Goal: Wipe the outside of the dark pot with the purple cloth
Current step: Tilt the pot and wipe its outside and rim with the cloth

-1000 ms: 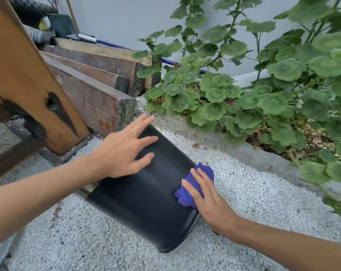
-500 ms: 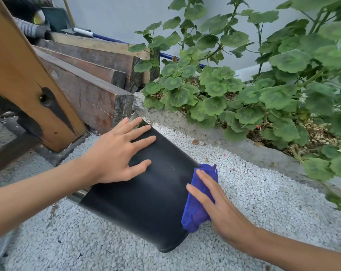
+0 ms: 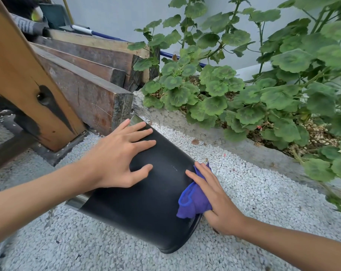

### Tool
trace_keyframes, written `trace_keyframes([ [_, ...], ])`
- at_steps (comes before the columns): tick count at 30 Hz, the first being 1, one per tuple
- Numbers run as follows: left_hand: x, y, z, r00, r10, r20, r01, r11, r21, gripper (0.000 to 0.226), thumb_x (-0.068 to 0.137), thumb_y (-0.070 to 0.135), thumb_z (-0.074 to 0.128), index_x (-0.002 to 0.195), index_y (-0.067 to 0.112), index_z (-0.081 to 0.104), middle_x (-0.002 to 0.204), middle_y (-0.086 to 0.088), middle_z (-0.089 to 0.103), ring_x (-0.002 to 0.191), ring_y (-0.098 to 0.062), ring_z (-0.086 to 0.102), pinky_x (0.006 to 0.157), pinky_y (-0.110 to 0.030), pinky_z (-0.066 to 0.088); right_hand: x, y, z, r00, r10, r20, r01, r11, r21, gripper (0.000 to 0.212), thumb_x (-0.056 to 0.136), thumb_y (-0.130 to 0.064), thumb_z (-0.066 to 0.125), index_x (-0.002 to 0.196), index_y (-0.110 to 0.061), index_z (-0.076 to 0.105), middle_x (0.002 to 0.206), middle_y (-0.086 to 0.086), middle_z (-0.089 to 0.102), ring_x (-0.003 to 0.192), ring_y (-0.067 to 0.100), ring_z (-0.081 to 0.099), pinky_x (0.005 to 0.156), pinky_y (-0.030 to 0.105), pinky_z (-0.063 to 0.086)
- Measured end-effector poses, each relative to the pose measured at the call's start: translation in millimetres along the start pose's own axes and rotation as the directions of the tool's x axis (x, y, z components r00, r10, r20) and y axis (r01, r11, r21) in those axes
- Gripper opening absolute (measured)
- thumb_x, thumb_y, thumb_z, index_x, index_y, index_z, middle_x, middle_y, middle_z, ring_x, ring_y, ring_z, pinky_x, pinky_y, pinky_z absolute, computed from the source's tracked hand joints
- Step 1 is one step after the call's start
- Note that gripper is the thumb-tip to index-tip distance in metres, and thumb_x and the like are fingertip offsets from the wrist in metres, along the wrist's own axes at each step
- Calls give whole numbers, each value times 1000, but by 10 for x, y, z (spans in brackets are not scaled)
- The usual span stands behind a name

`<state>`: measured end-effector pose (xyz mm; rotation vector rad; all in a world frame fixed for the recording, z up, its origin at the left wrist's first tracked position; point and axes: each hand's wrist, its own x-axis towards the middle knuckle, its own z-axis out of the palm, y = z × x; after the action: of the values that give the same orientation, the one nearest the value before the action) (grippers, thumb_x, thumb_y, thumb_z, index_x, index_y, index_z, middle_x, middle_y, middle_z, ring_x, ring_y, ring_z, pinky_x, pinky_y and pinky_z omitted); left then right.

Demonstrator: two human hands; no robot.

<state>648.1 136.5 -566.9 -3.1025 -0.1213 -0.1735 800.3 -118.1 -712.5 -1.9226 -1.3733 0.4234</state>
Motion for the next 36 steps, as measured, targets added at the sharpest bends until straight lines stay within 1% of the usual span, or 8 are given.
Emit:
trace_keyframes([
  [6,42,54,-6,1000,12,0,-12,1000,14,69,81,60,52,137,19,61,149,-5,51,149,-22,31,123,-49,19,195,93,-16,991,122,-48,-114,982,151,87,73,-1,40,154,-33,34,165,-9,21,154,0,10,123,19,9],
  [11,51,60,-2,1000,13,-9,-13,1000,13,69,81,60,53,136,19,62,149,-5,52,149,-22,30,123,-50,19,514,199,-111,972,230,-45,-208,934,290,65,83,-9,45,144,-31,51,146,-6,52,139,5,43,120,29,28],
  [14,58,68,0,1000,18,-8,-18,1000,15,70,81,60,52,136,19,61,150,-4,51,151,-21,26,124,-49,17,701,186,-200,924,380,35,-364,850,381,33,83,-24,49,104,-38,70,106,-23,71,106,-4,62,98,17,44],
  [18,91,108,-13,999,28,-23,-28,1000,-1,70,81,62,51,136,19,62,152,-3,48,153,-21,19,124,-48,15,935,237,-278,828,547,120,-550,753,362,22,76,-34,46,78,-21,63,84,0,69,86,22,62,90,42,48],
  [24,146,170,-57,996,-37,-77,22,983,-181,64,81,56,55,134,20,63,161,-2,32,155,-17,11,123,-47,21,1043,295,-283,736,656,168,-665,655,359,21,80,-33,46,76,-18,60,79,7,67,78,27,62,81,40,47],
  [27,200,216,-150,960,-273,-69,217,873,-436,78,82,54,58,152,30,35,168,1,2,153,-10,8,116,-34,22,1047,234,-292,668,723,177,-718,564,409,15,82,-27,50,76,-16,58,74,8,62,71,27,58,73,37,43],
  [31,270,72,-176,773,-574,272,591,494,-637,101,84,53,67,160,29,4,168,5,2,153,-11,9,123,-39,14,1004,103,-298,602,782,164,-719,441,537,19,69,-24,56,83,-13,63,77,11,61,72,27,57,70,36,42],
  [36,138,-23,-259,822,-515,242,501,454,-737,117,70,53,72,160,21,4,165,14,8,150,-3,14,123,-34,17,940,-150,-360,607,795,3,-642,488,592,10,69,-23,58,76,-18,64,74,6,62,72,26,55,69,35,39],
])
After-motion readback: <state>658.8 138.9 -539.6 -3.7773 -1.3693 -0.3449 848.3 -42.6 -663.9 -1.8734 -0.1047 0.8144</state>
